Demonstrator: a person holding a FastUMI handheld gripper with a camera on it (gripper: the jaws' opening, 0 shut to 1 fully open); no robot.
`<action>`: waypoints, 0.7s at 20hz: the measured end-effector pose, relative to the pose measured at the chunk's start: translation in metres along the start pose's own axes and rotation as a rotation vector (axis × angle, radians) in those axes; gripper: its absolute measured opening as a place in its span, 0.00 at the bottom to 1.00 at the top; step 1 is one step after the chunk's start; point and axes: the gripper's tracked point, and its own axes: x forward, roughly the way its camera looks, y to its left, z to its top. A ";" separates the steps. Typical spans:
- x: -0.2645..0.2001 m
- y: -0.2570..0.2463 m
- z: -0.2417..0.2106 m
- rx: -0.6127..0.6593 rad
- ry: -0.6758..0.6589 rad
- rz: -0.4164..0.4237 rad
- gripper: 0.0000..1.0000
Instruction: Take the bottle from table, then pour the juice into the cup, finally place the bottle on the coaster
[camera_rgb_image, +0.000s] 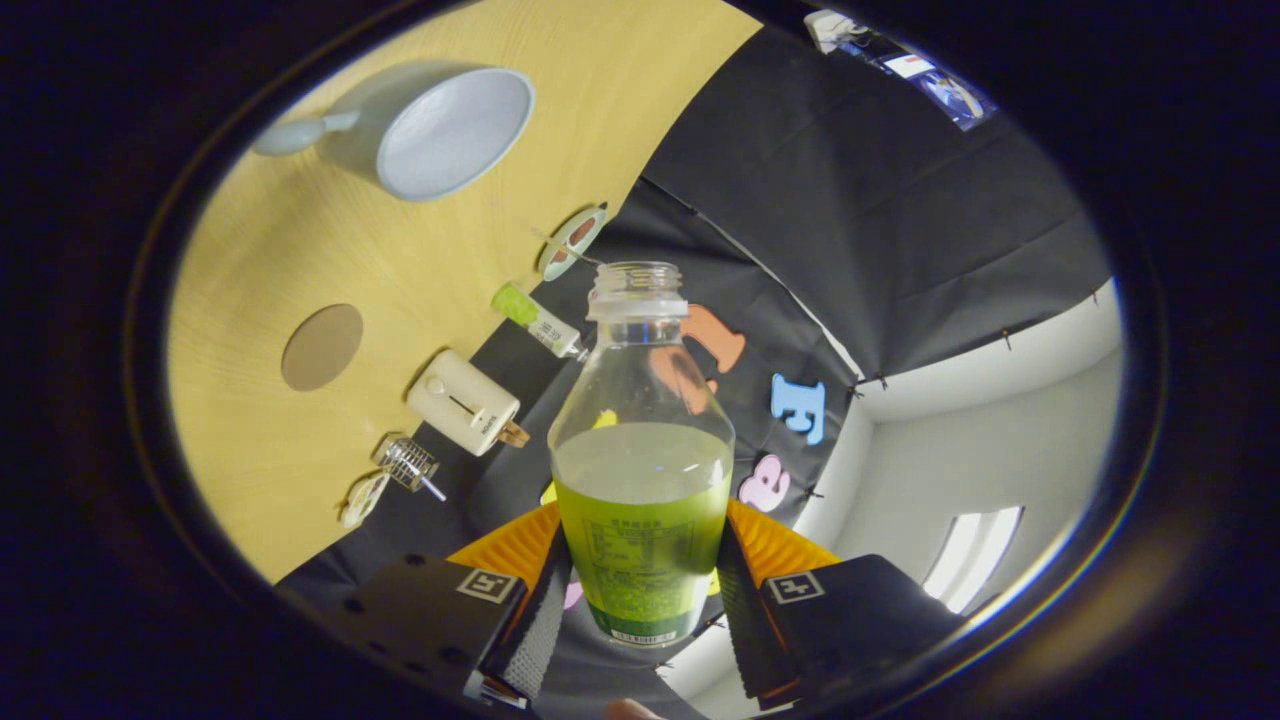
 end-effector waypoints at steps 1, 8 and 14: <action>0.000 -0.002 0.000 -0.002 -0.002 -0.004 0.75; -0.003 -0.002 0.003 0.027 -0.003 0.001 0.76; -0.003 0.013 0.003 0.197 0.030 0.063 0.76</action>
